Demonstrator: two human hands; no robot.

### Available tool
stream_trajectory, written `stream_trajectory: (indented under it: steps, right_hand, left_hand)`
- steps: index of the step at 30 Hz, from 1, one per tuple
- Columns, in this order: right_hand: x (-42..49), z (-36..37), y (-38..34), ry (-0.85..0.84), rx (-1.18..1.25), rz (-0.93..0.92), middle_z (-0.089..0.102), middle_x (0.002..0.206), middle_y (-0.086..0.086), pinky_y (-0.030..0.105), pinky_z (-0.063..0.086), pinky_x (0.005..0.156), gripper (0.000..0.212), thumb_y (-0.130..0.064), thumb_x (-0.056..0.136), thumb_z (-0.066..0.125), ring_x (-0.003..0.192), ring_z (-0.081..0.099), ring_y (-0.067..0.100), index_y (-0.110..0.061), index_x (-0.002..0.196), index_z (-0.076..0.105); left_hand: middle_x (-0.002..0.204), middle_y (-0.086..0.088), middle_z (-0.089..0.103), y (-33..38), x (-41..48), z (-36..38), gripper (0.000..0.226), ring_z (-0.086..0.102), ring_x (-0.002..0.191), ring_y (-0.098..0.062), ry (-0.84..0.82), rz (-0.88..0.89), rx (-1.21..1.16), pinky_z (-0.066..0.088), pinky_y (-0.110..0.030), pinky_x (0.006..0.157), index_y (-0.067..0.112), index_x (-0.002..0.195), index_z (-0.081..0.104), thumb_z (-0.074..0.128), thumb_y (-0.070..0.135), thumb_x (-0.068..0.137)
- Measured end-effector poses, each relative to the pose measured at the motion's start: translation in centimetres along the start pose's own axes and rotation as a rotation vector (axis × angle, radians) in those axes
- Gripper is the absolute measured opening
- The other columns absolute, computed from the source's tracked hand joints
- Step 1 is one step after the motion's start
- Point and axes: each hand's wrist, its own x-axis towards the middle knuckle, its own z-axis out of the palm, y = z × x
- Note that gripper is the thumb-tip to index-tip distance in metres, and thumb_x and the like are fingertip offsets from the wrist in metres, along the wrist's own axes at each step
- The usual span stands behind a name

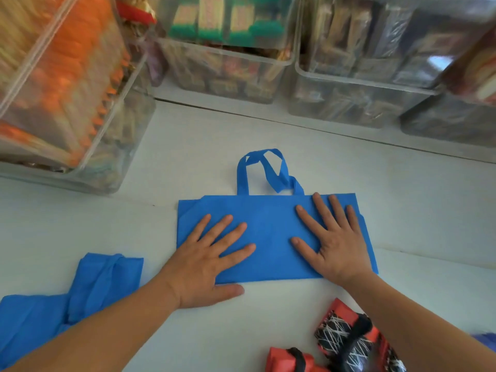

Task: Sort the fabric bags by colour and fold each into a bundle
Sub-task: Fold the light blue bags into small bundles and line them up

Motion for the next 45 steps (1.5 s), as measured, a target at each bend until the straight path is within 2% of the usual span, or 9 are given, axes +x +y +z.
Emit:
stream_trajectory:
  steps: [8,11,14,16,20,25,33,37,45]
  right_hand:
    - [-0.1,-1.6,0.3,-0.071,0.211,-0.027,0.009,0.172,-0.009,0.055,0.006,0.127,0.074,-0.087,0.089,0.021,0.159,0.009,0.024,-0.055,0.155,0.027]
    - [-1.1,-4.9,1.1,-0.130,0.386,-0.086,0.026,0.166,-0.013,0.043,0.022,0.124,0.081,-0.092,0.077,0.045,0.148,0.027,0.011,-0.052,0.147,0.047]
    - [-2.0,-8.0,2.7,-0.264,0.258,-0.128,0.023,0.160,-0.032,0.028,0.039,0.109,0.083,-0.098,0.071,0.043,0.136,0.036,-0.006,-0.057,0.143,0.047]
    - [-1.3,-9.0,4.5,-0.274,0.277,-0.083,0.037,0.159,-0.025,0.030,0.045,0.107,0.084,-0.100,0.071,0.034,0.134,0.050,0.001,-0.051,0.133,0.062]
    - [1.9,-9.6,6.6,-0.199,0.508,0.055,0.057,0.144,-0.016,0.024,0.039,0.103,0.054,-0.077,0.084,0.056,0.126,0.057,0.007,-0.034,0.108,0.078]
    - [4.6,-7.1,6.5,-0.042,0.822,0.311,0.072,0.115,-0.016,0.027,0.043,0.092,0.019,-0.037,0.090,0.076,0.114,0.062,0.011,-0.029,0.107,0.078]
    - [5.7,-1.9,5.0,0.297,0.737,0.394,0.059,0.109,-0.005,0.031,0.040,0.089,0.028,-0.018,0.085,0.077,0.108,0.051,0.018,-0.028,0.110,0.068]
    - [5.4,-0.6,5.6,0.355,0.452,0.277,0.047,0.110,-0.008,0.038,0.031,0.092,0.021,-0.036,0.088,0.056,0.106,0.038,0.018,-0.032,0.104,0.070]
    - [6.3,-2.0,4.2,0.164,0.044,0.278,0.044,0.145,0.012,0.062,0.023,0.111,0.033,-0.033,0.093,0.032,0.140,0.034,0.038,-0.022,0.112,0.057]
  left_hand:
    - [0.112,0.000,0.066,-0.2,0.1,-1.4,0.041,0.060,0.096,-0.027,0.230,0.059,-0.100,0.054,-0.050,0.096,0.021,0.119,0.073,0.051,0.051,0.102]
    - [0.138,0.006,0.059,-0.5,0.7,-4.1,0.051,0.054,0.120,-0.022,0.011,-0.147,-0.386,0.051,-0.042,0.099,0.024,0.112,0.076,0.039,0.058,0.103]
    - [0.170,0.007,0.022,-1.7,1.9,-6.8,0.041,0.023,0.154,-0.014,-0.241,-0.327,-0.543,0.026,-0.032,0.122,0.027,0.086,0.071,0.045,0.054,0.105]
    - [0.169,0.003,0.026,-2.8,2.8,-8.0,0.040,0.030,0.152,-0.014,-0.331,-0.429,-0.570,0.031,-0.029,0.118,0.031,0.073,0.057,0.047,0.055,0.103]
    - [0.120,0.003,0.068,-4.2,4.6,-8.3,0.068,0.062,0.111,-0.021,-0.333,-0.484,-0.289,0.048,-0.036,0.091,0.020,0.092,0.064,0.023,0.075,0.093]
    - [0.081,0.002,0.056,-5.3,8.1,-8.5,0.049,0.052,0.079,-0.023,-0.228,-0.586,-0.093,0.036,-0.033,0.068,0.021,0.080,0.050,0.033,0.060,0.106]
    - [0.100,0.005,0.068,-6.3,8.1,-2.7,0.023,0.061,0.097,-0.027,0.305,-0.540,-0.315,0.051,-0.037,0.080,0.018,0.099,0.069,0.061,0.040,0.098]
    - [0.168,0.005,0.029,-4.5,7.3,-1.2,0.065,0.024,0.155,-0.019,0.045,-0.368,-0.154,0.023,-0.046,0.125,0.027,0.157,0.039,0.028,0.062,0.103]
    - [0.173,0.005,0.006,-4.2,7.7,-1.8,0.080,0.004,0.160,-0.020,-0.129,-0.390,-0.059,0.015,-0.054,0.126,0.033,0.164,0.013,0.011,0.076,0.097]
